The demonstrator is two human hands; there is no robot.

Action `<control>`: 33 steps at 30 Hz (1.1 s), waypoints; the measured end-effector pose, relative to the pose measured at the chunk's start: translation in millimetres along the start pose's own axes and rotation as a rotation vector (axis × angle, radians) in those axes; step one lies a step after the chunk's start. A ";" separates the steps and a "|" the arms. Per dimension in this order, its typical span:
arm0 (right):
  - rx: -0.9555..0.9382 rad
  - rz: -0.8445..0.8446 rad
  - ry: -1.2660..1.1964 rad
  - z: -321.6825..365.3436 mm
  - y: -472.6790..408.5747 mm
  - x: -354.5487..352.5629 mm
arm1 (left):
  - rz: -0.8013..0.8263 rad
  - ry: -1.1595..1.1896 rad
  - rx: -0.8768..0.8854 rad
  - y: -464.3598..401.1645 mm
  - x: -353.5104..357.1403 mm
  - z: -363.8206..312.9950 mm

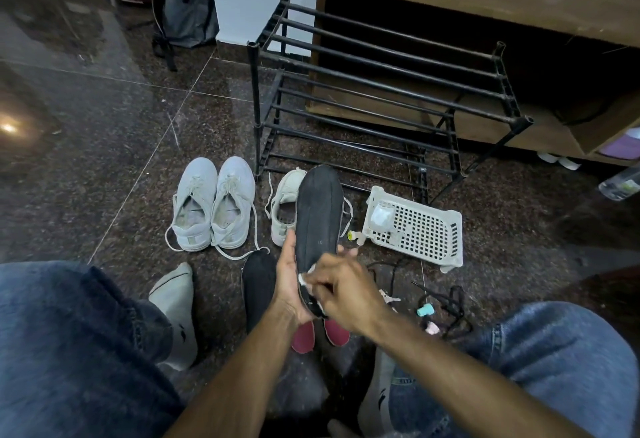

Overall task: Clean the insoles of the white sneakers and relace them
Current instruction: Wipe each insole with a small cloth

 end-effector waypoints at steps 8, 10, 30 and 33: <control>0.266 -0.227 0.089 -38.1 -39.2 -42.3 | 0.043 -0.049 -0.037 10.8 23.2 12.1; 0.264 -0.172 0.076 -31.4 -30.4 -33.3 | 0.048 -0.005 -0.010 9.3 21.3 2.4; 0.169 -0.092 0.202 -20.6 -1.9 -29.7 | 0.230 0.106 0.019 2.5 38.6 -8.5; 0.205 -0.113 0.129 -23.7 -6.0 -29.8 | 0.236 0.099 0.034 3.8 38.0 -12.5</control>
Point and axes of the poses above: each hand's wrist, its own y-axis away from the middle knuckle, its own x-axis out of the palm, z = x × y, the point moved 8 cm from there along -y, towards the middle knuckle, and after that the axes turned 1 degree about z, right-handed, at the moved point
